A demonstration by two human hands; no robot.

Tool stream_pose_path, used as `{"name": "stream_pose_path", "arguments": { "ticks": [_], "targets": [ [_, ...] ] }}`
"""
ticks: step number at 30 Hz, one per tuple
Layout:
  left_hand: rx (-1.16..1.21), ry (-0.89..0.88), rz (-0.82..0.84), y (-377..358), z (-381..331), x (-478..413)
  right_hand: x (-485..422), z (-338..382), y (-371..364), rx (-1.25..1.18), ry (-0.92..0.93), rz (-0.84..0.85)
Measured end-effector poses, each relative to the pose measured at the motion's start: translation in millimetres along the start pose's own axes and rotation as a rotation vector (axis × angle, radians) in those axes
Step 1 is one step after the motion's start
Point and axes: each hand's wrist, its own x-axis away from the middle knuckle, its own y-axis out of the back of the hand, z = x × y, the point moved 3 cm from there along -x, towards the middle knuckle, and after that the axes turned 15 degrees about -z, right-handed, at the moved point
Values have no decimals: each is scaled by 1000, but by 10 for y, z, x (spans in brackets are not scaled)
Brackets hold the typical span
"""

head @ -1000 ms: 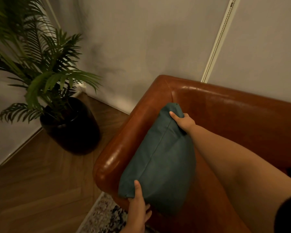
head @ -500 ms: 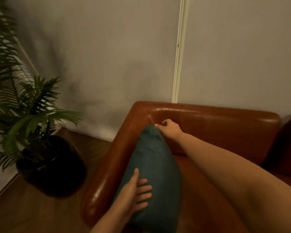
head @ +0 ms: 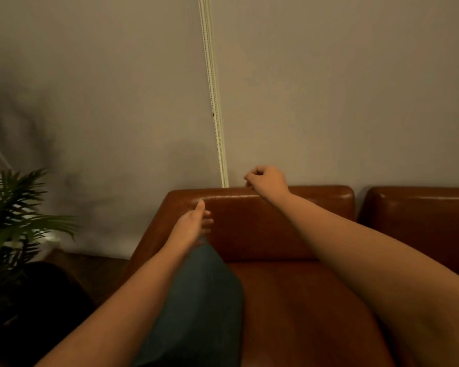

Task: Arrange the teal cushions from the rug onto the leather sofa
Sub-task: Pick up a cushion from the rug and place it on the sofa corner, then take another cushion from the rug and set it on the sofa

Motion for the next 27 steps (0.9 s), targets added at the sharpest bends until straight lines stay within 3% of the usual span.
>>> {"name": "stream_pose_path", "arguments": {
  "ticks": [4,8,16,22,27],
  "targets": [
    [-102,-242,-82,-192,-284,154,91,-40,680,-131,21,-102],
    [-147,-371,-157,-396,-450,381,204,-150,1317,-178,72,-155],
    [-345,-624,-275,-905,-717,1414,488,-544,2361,-80,199,-157],
    [-479,-801,-231,-1182,-938,2043,606,-700,3031,-55,279,-241],
    [-494,-817,-180,-1301,-928,2344,825,-835,3469,-39,265,-290]
  ]
}}
